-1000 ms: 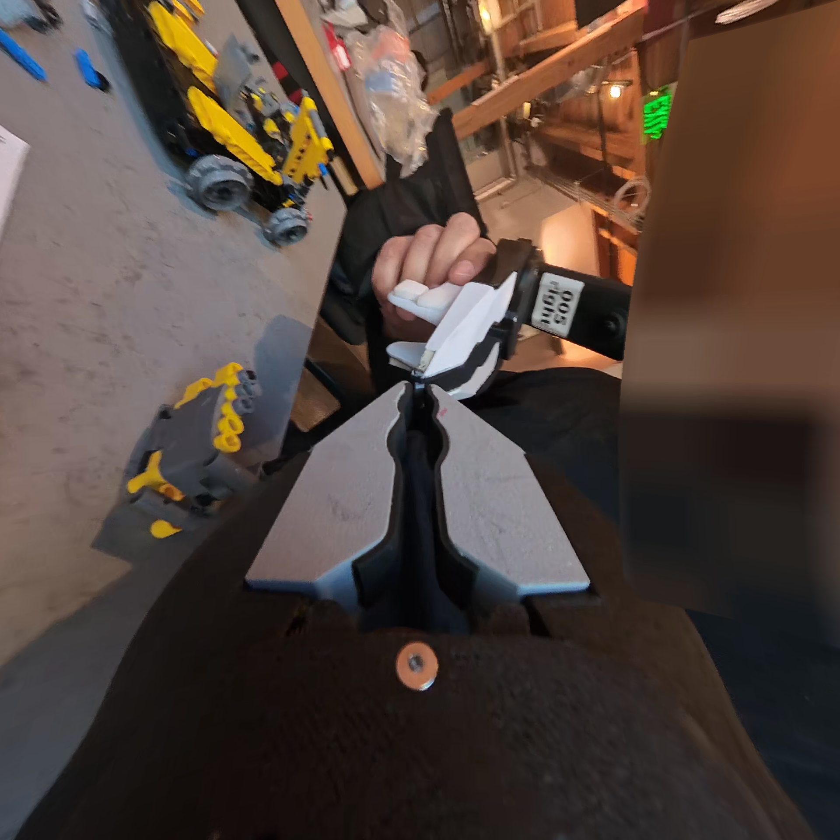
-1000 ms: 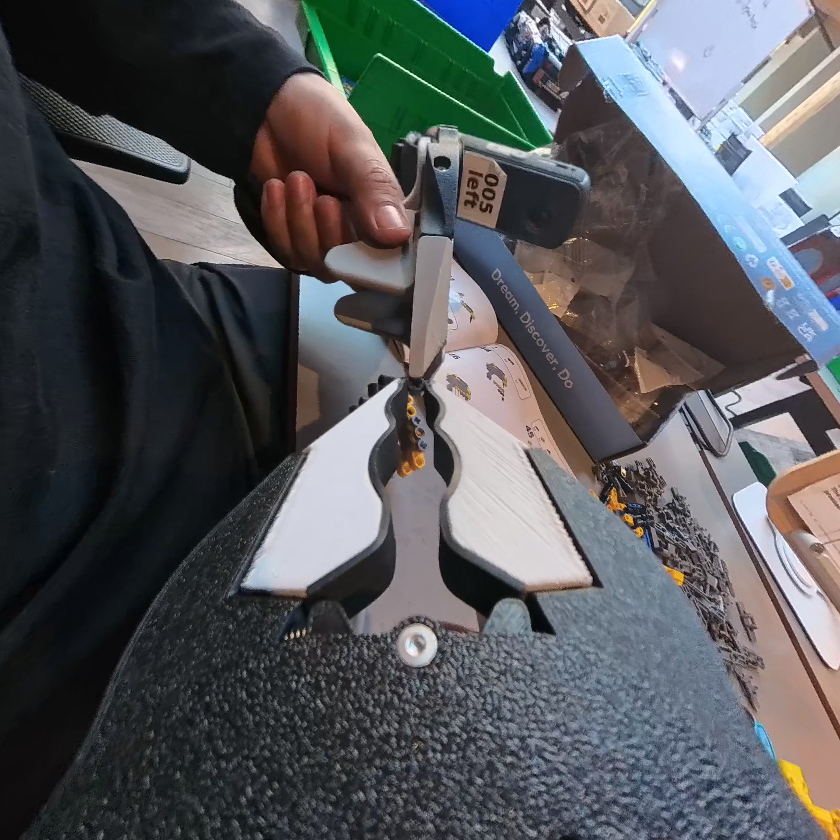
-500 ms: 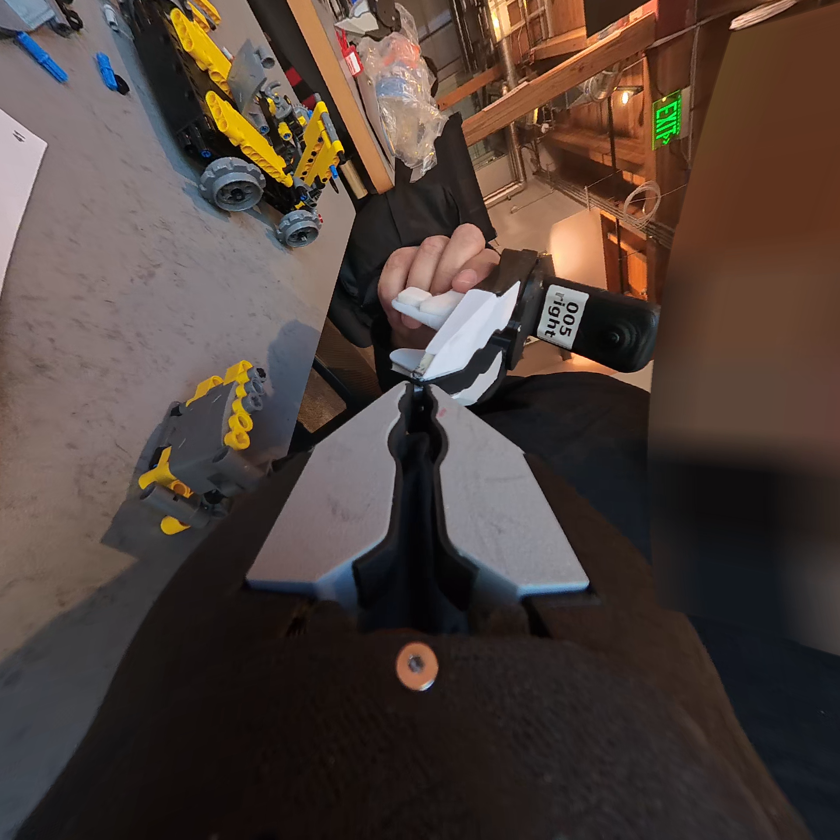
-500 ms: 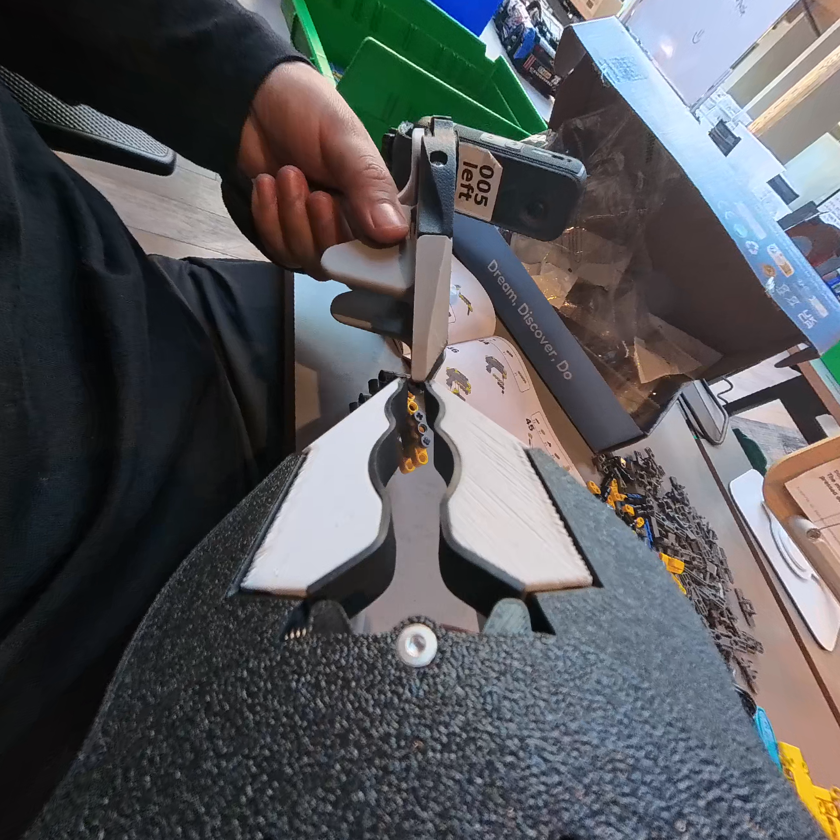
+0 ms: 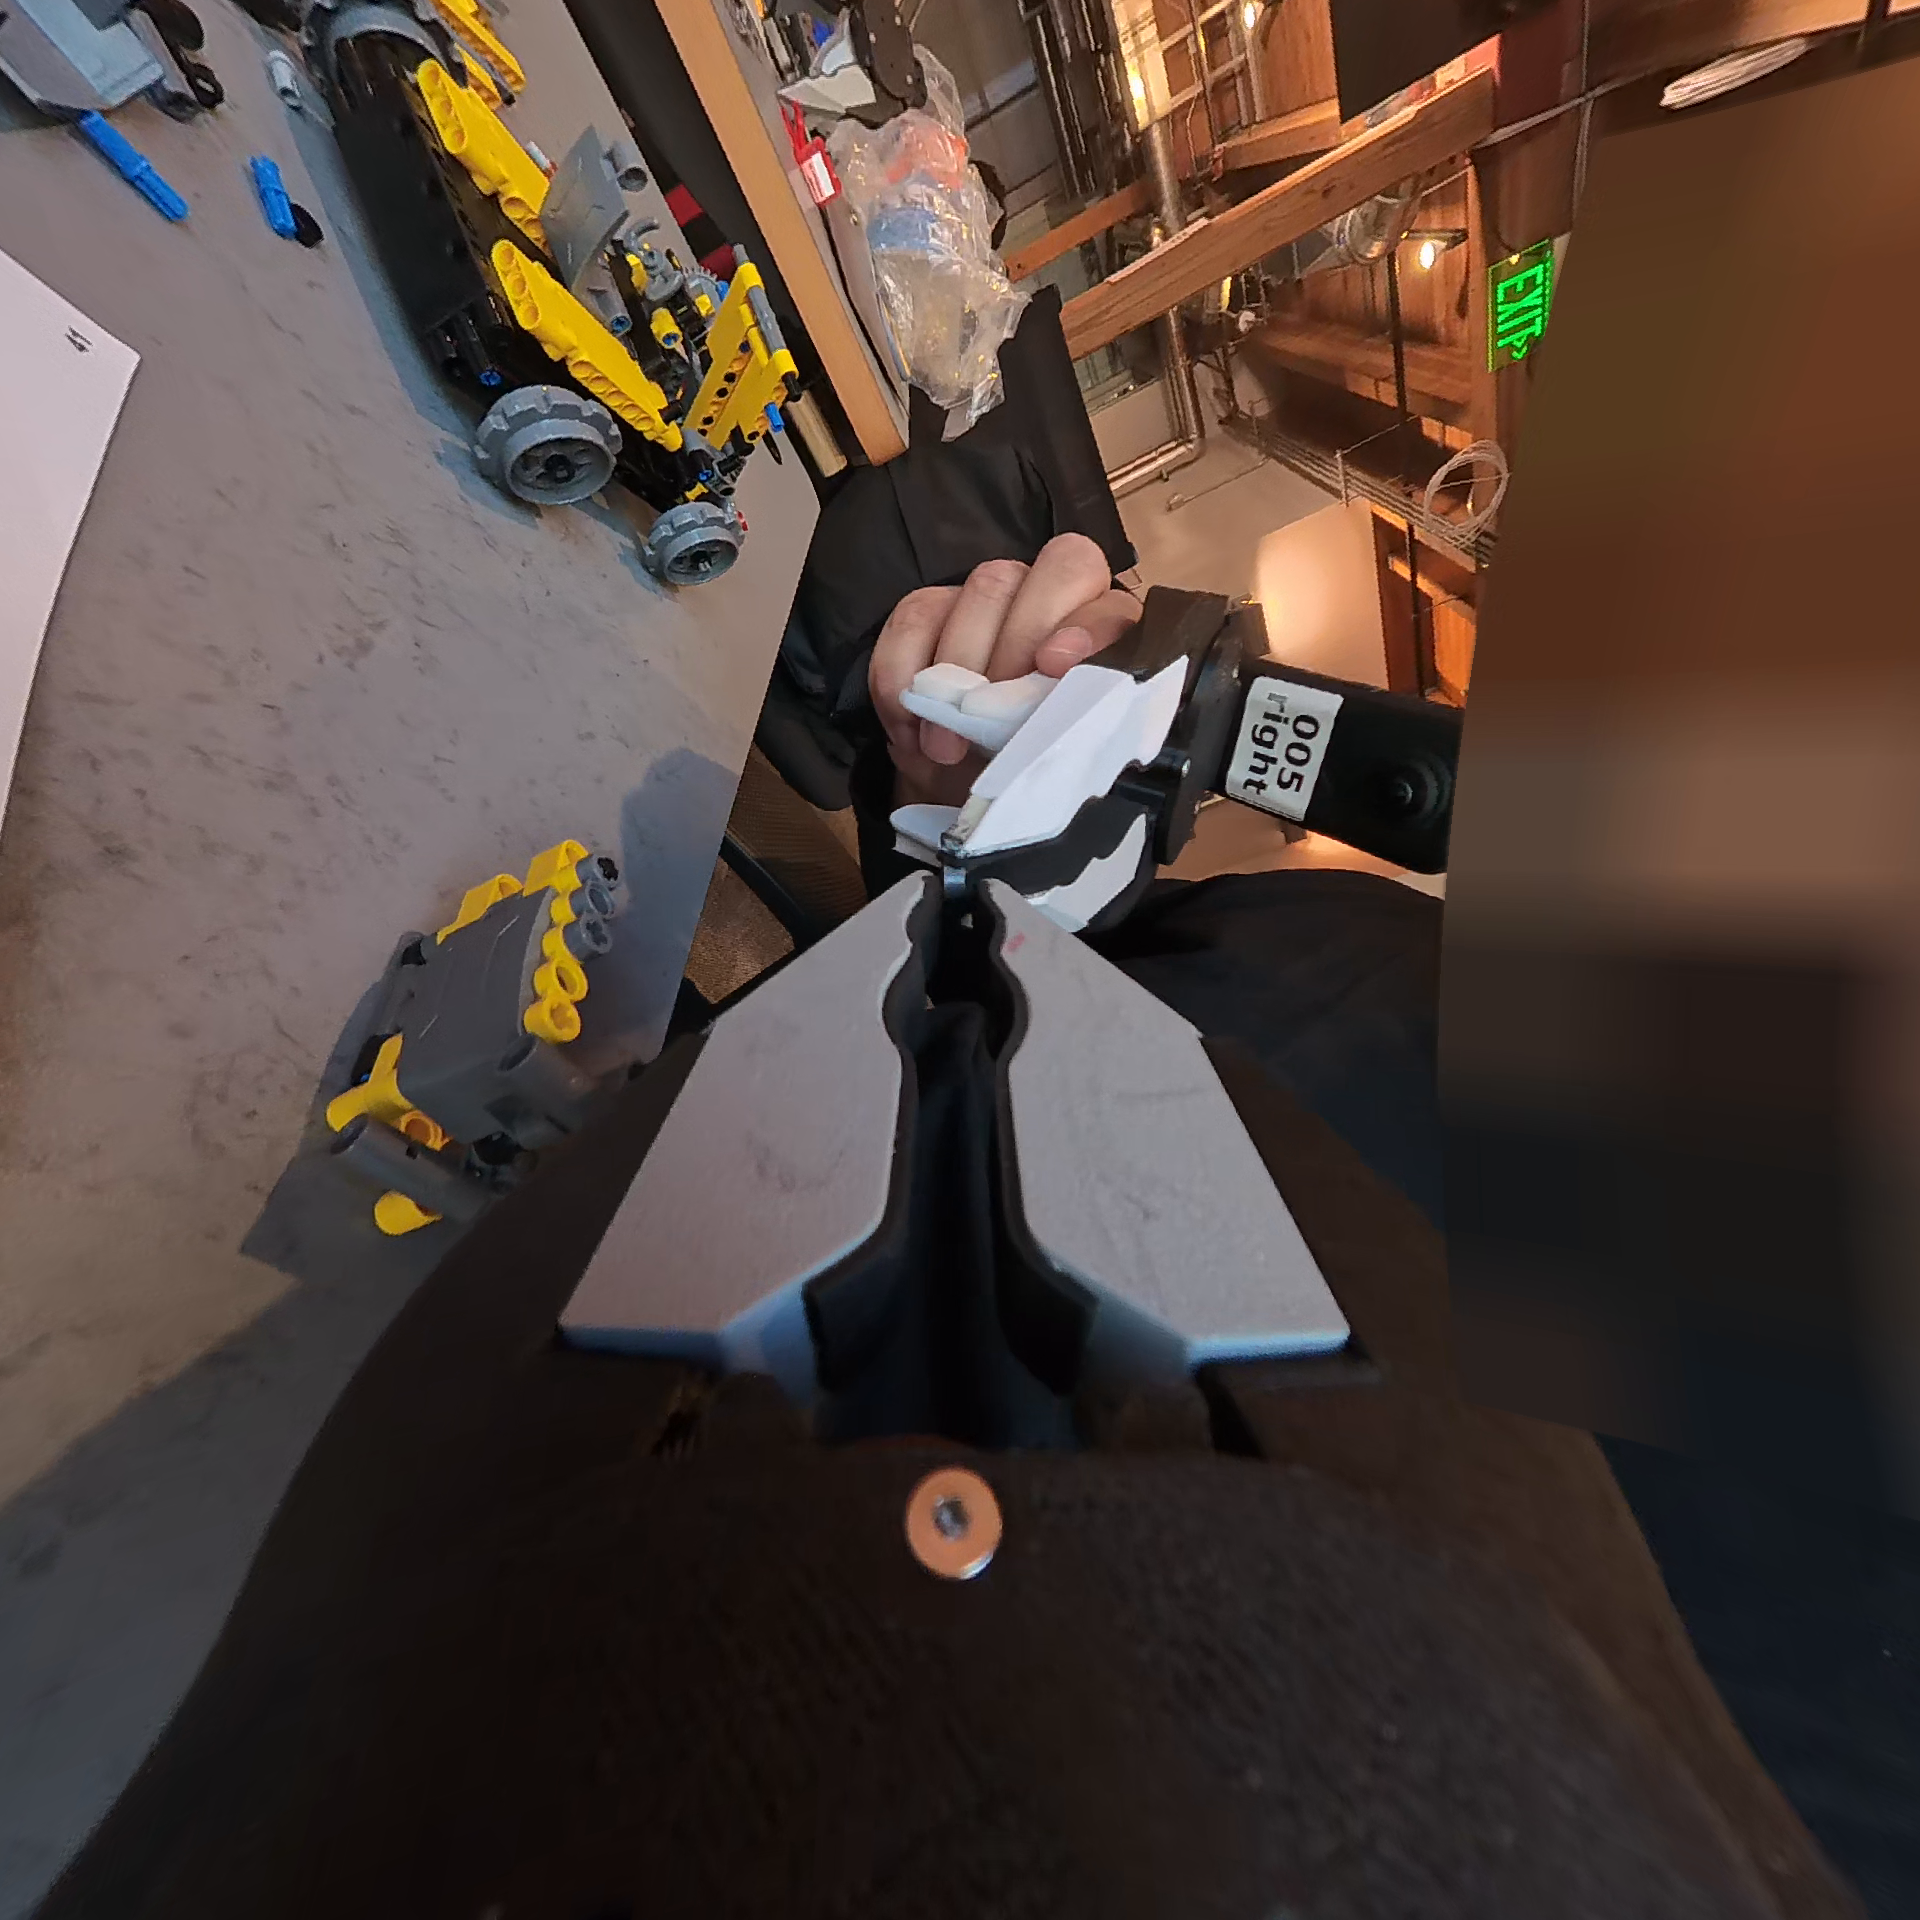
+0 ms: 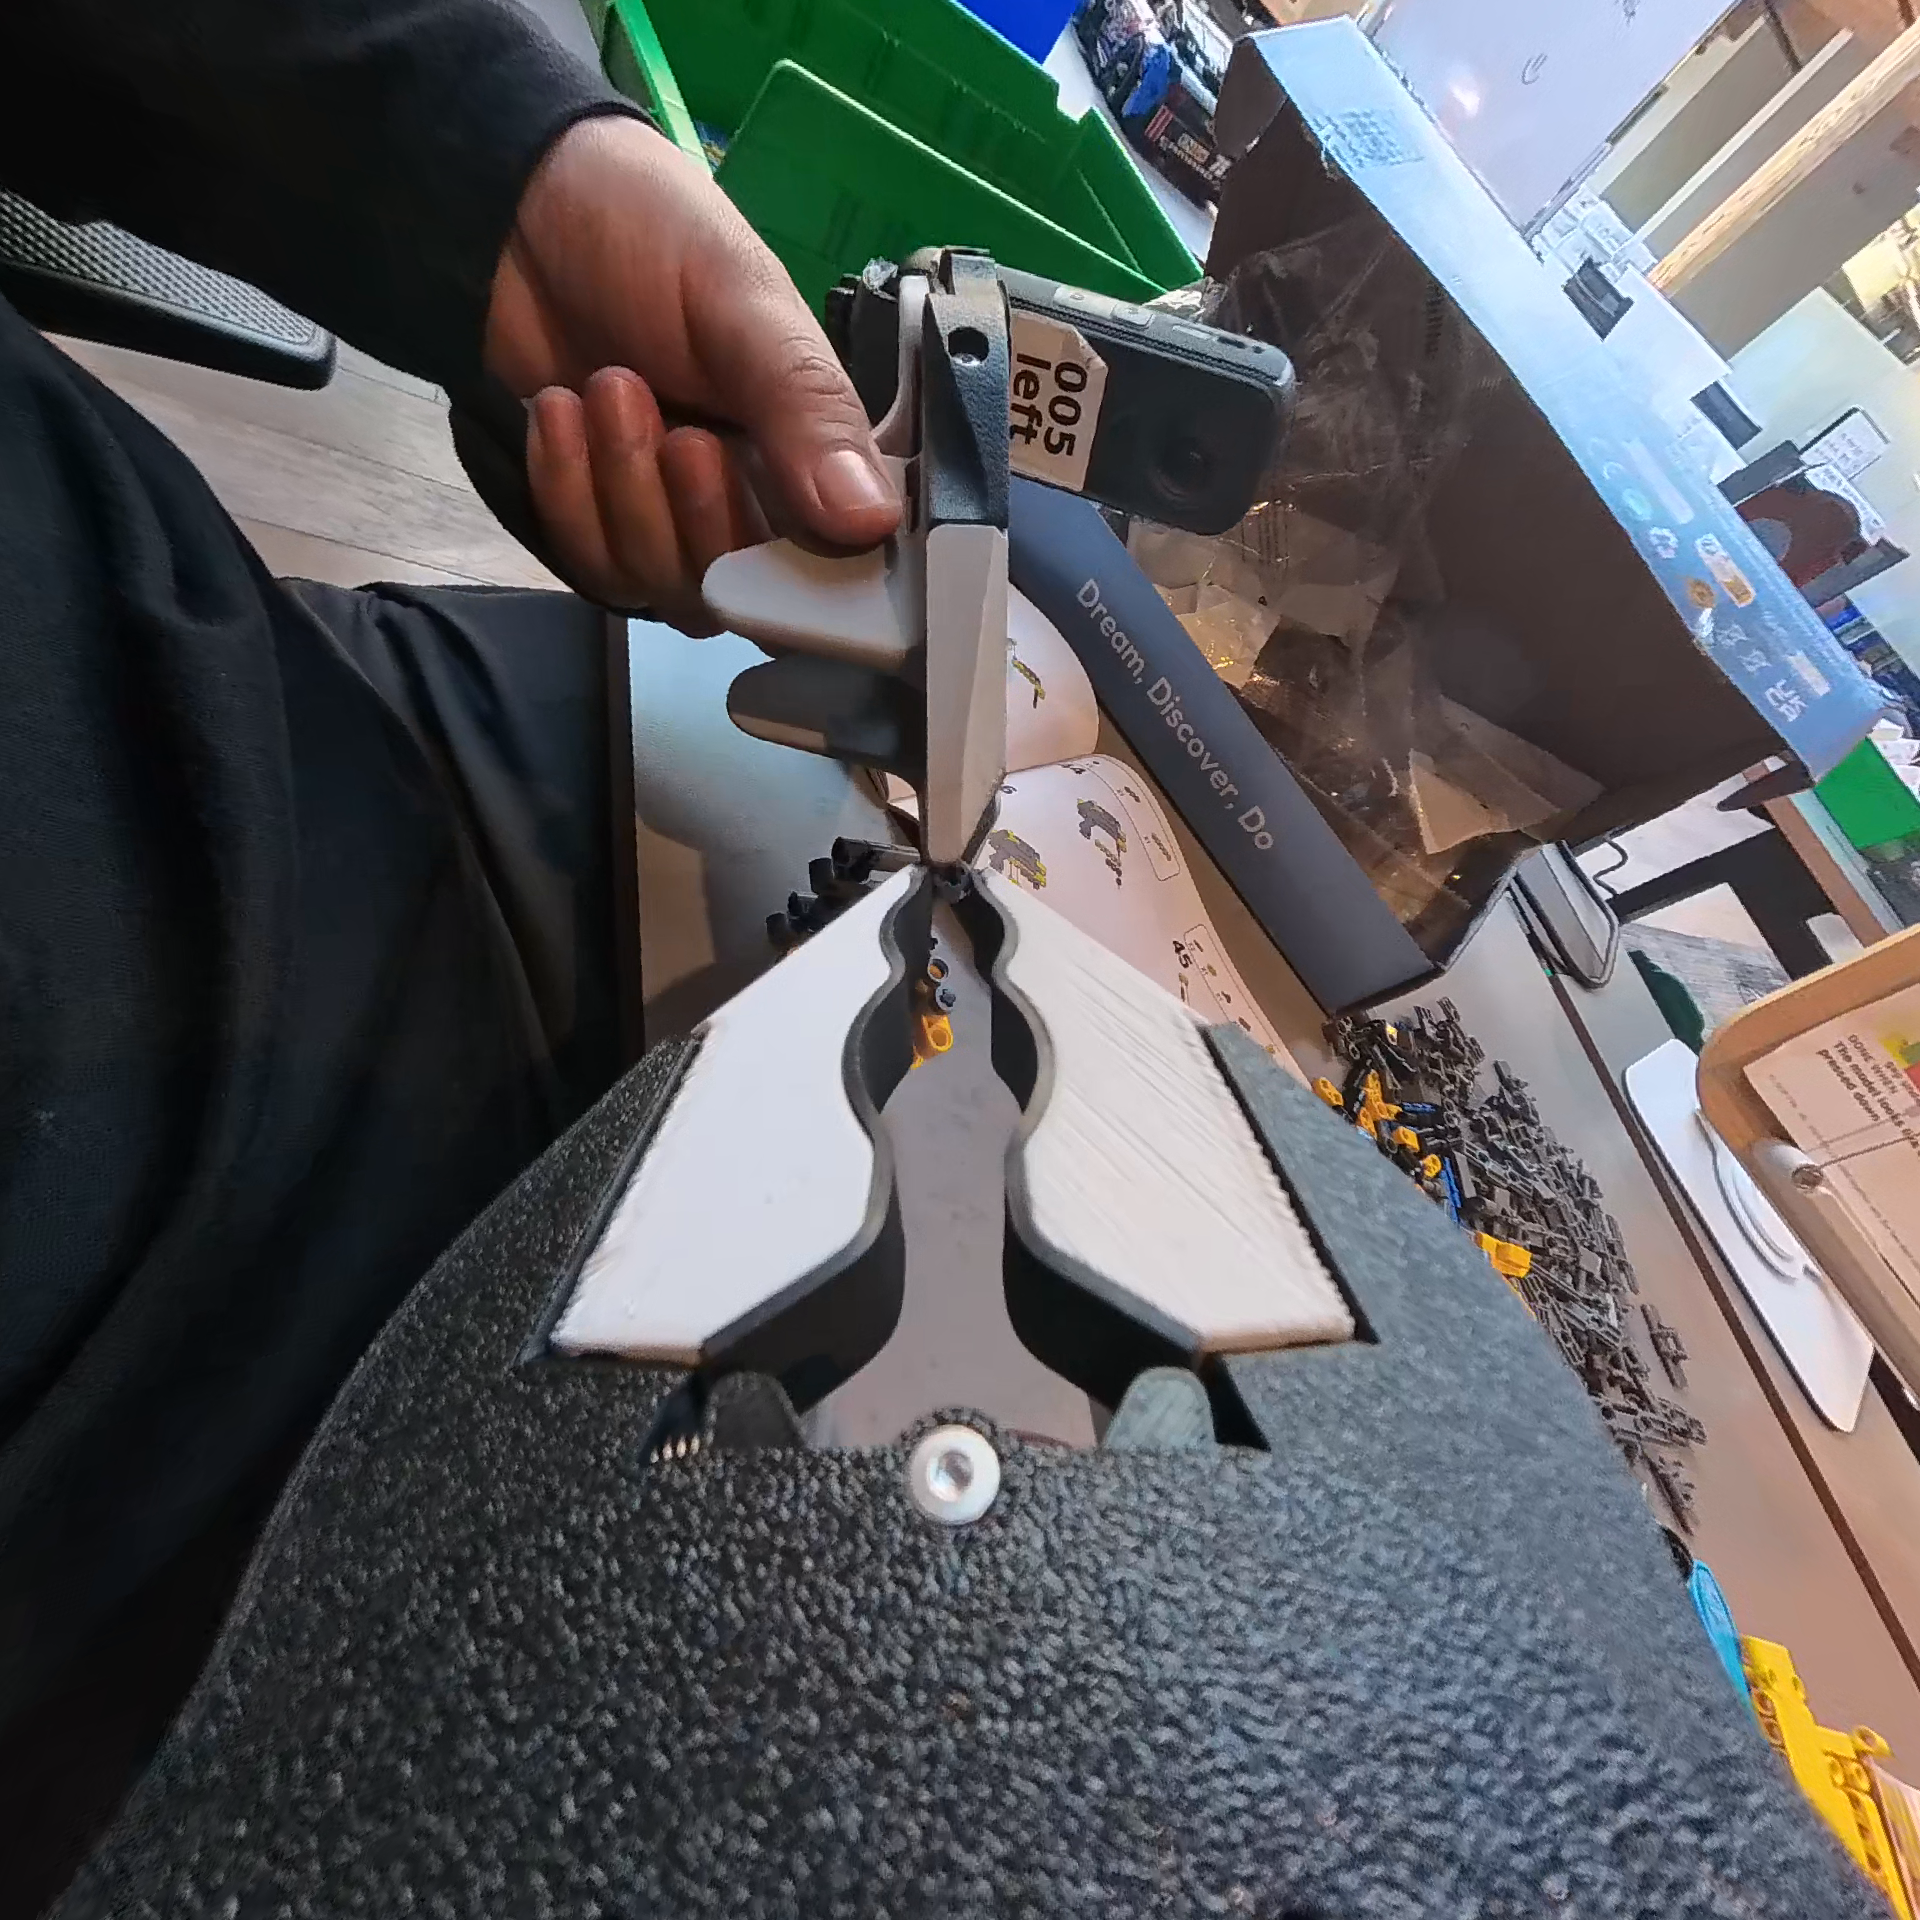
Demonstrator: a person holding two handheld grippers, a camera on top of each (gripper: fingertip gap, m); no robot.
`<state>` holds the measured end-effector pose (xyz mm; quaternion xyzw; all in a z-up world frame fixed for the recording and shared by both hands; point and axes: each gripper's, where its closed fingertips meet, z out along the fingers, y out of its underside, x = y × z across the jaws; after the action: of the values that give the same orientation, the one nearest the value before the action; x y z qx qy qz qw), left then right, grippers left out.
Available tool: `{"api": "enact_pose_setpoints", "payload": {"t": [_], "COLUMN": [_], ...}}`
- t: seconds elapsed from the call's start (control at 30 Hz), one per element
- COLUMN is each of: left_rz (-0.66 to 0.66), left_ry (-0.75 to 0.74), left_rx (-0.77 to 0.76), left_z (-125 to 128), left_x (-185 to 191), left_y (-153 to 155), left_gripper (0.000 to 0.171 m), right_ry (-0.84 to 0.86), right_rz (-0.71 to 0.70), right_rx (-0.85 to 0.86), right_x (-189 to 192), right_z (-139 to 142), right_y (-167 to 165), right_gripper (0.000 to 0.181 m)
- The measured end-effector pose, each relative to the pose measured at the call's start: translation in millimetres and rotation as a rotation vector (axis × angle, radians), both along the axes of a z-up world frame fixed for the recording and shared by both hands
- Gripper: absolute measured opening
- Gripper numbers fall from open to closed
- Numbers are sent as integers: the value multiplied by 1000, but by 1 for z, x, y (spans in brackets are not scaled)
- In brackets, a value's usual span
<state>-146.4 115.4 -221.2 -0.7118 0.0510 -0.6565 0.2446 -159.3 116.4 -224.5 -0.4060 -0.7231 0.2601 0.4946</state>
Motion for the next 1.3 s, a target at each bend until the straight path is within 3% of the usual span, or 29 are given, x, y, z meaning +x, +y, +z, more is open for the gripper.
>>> {"api": "enact_pose_setpoints", "payload": {"t": [0.47, 0.87, 0.93, 1.0, 1.2, 1.3], "left_rz": [-88, -135, -112, -66, 57, 71], "left_ry": [118, 130, 188, 273, 604, 586], "left_rx": [-20, -15, 8, 58, 259, 256], "left_z": [-14, -12, -15, -14, -16, -17], "left_x": [5, 9, 5, -3, -30, -32], "left_y": [-9, -12, -10, -6, 7, 8], "left_gripper": [1, 1, 2, 14, 16, 18], "right_ry": [-106, -99, -94, -86, -111, -134], "right_rz": [85, 108, 90, 65, 9, -1], "right_rx": [15, 17, -8, -43, -184, -227], "right_x": [5, 7, 7, 7, 7, 5], "right_z": [-15, -14, -15, -16, -26, -34], "right_y": [-9, -12, -8, -1, 21, 25], "right_gripper": [6, 6, 6, 6, 6, 6]}}
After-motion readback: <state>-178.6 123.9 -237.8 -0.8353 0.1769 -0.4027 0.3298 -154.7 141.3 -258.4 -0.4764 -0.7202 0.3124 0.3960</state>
